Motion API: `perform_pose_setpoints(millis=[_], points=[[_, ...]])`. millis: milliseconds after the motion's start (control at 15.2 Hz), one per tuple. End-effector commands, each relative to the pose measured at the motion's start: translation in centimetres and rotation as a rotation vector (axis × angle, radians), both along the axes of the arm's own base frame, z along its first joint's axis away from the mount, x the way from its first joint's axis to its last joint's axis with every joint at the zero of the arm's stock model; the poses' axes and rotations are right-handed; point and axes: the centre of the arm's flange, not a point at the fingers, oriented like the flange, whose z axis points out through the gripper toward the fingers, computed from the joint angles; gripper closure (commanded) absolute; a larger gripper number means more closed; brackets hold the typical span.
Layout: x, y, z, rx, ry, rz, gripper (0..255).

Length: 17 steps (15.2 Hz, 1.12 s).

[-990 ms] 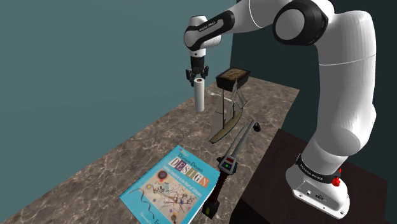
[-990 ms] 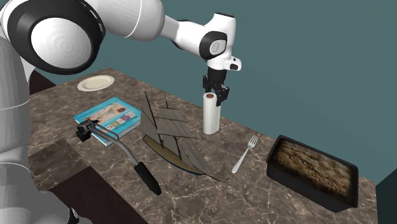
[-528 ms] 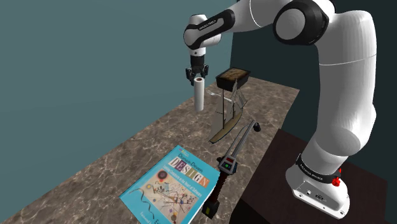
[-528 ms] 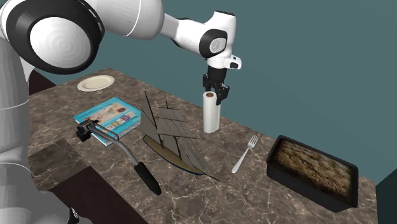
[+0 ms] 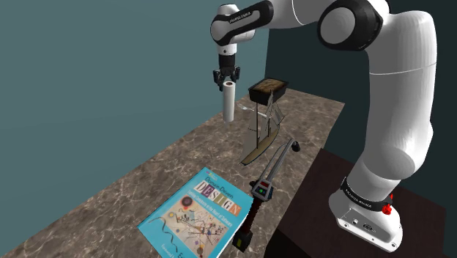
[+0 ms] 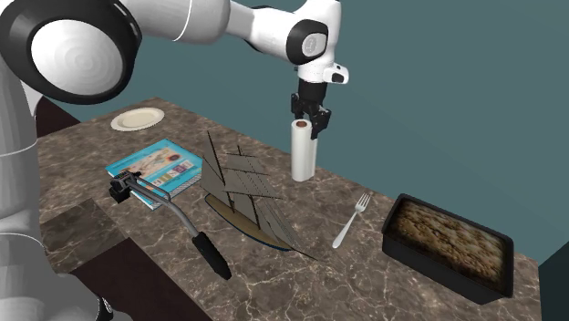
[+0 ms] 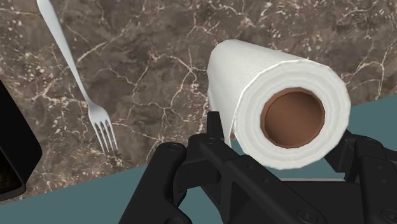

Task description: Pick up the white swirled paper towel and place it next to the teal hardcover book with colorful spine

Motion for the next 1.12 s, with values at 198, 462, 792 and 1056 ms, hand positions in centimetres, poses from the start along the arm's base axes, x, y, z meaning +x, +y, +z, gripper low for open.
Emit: perform_pose_setpoints(millis=[198,462,792,1056], points=[[-0.1,0.1,2.7,0.000,0.000,0.000,255],[-0.1,0.1,4.8,0.000,0.000,0.000,255],[-1.0,5.3,5.3,0.000,0.000,0.000,255],[-1.9,10.5,5.3,0.000,0.000,0.000,255]])
